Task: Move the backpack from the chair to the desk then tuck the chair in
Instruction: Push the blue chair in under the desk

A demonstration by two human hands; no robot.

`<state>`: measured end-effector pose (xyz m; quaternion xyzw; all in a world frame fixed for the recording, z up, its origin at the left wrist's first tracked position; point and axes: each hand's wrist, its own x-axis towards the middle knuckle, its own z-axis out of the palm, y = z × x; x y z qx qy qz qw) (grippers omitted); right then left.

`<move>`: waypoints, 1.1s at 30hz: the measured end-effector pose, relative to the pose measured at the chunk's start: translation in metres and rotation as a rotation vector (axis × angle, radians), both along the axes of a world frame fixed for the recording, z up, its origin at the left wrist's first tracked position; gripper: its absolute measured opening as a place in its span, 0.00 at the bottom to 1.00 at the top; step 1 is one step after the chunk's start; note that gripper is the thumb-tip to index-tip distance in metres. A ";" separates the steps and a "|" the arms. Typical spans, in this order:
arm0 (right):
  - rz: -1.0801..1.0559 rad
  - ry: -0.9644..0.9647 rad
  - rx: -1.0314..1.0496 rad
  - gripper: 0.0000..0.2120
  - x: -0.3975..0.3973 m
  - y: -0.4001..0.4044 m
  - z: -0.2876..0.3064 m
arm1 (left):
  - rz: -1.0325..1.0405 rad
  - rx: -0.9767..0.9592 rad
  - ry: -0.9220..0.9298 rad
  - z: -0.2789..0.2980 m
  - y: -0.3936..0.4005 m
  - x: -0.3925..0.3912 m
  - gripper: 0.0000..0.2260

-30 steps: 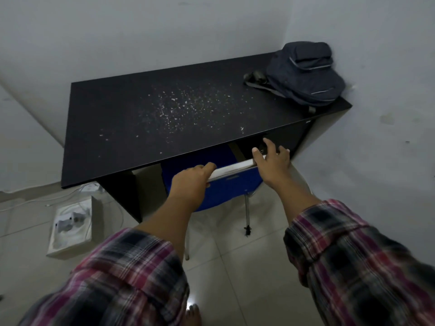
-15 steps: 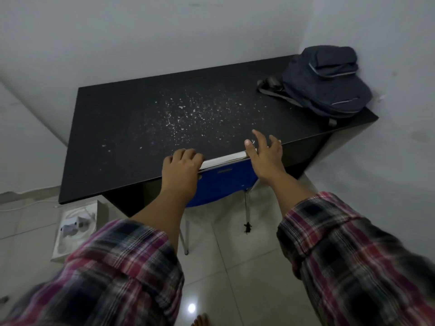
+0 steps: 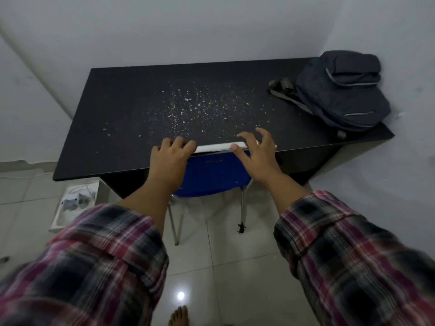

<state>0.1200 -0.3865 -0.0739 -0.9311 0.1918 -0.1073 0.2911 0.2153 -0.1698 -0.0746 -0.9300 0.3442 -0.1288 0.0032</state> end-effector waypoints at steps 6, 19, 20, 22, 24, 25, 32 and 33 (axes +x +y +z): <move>0.119 0.006 -0.176 0.30 -0.014 -0.010 -0.009 | -0.080 -0.046 -0.005 -0.006 0.002 -0.004 0.20; -0.032 -0.105 -0.435 0.15 -0.014 0.018 -0.031 | -0.263 0.112 -0.003 -0.004 0.032 0.017 0.28; -0.035 -0.115 -0.435 0.15 -0.011 0.025 -0.034 | -0.253 0.104 -0.010 -0.005 0.038 0.021 0.27; -0.042 -0.133 -0.448 0.15 -0.006 0.030 -0.036 | -0.242 0.082 -0.038 -0.009 0.043 0.025 0.25; 0.009 -0.111 -0.464 0.15 -0.007 0.022 -0.033 | -0.194 0.067 -0.008 -0.009 0.038 0.020 0.25; 0.051 -0.103 -0.483 0.15 -0.009 0.016 -0.032 | -0.176 0.048 -0.002 -0.011 0.034 0.016 0.25; 0.236 -0.024 -0.586 0.17 -0.008 -0.010 -0.023 | -0.055 0.061 -0.027 -0.008 0.019 0.003 0.23; 0.243 -0.019 -0.595 0.16 -0.008 -0.015 -0.022 | -0.045 0.067 -0.021 -0.009 0.015 0.001 0.23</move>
